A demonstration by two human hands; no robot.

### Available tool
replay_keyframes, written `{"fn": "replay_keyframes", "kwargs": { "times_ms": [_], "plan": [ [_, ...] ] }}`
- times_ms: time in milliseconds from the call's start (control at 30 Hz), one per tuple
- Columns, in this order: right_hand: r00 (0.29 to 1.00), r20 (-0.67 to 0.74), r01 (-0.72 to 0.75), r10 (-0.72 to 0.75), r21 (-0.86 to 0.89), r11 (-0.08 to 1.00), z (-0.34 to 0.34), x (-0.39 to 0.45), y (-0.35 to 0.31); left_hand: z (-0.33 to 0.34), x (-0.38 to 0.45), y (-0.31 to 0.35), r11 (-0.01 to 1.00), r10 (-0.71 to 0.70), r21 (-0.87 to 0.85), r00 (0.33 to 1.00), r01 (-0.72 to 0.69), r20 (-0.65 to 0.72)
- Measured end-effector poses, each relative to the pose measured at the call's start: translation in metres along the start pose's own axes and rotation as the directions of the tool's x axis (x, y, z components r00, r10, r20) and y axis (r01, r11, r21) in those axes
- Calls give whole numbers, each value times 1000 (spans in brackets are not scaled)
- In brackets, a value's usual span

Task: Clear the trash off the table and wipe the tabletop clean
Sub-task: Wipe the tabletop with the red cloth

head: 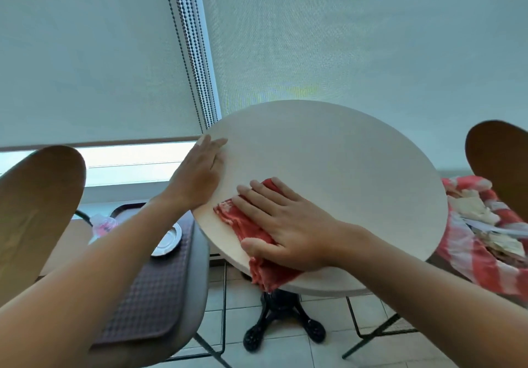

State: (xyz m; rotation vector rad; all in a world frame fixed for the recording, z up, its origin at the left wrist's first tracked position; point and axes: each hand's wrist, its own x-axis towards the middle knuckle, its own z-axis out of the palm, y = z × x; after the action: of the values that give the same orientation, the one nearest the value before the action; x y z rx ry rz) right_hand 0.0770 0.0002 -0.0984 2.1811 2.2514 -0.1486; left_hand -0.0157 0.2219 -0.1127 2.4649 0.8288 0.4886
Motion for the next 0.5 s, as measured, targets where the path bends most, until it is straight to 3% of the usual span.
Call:
{"fn": "replay_keyframes", "kwargs": {
  "times_ms": [200, 300, 400, 433, 500],
  "plan": [
    [952, 70, 302, -297, -71, 951, -11, -9, 35, 1, 0, 2, 1000, 10, 26, 1000, -9, -15],
    [937, 101, 338, -335, -14, 941, -18, -9, 44, 0, 0, 2, 996, 49, 80, 999, -49, -3],
    [986, 3, 162, -165, 166, 973, -22, -13, 28, 3, -6, 6, 985, 118, 123, 993, -120, 17],
    [998, -59, 39, -26, 229, 973, -21, -12, 17, 5, -9, 9, 987, 122, 105, 992, -123, 19],
    [950, -76, -252, 304, 392, 885, -18, -4, -7, 11, -14, 14, 991, 115, 61, 993, -117, 30]
  ]
}}
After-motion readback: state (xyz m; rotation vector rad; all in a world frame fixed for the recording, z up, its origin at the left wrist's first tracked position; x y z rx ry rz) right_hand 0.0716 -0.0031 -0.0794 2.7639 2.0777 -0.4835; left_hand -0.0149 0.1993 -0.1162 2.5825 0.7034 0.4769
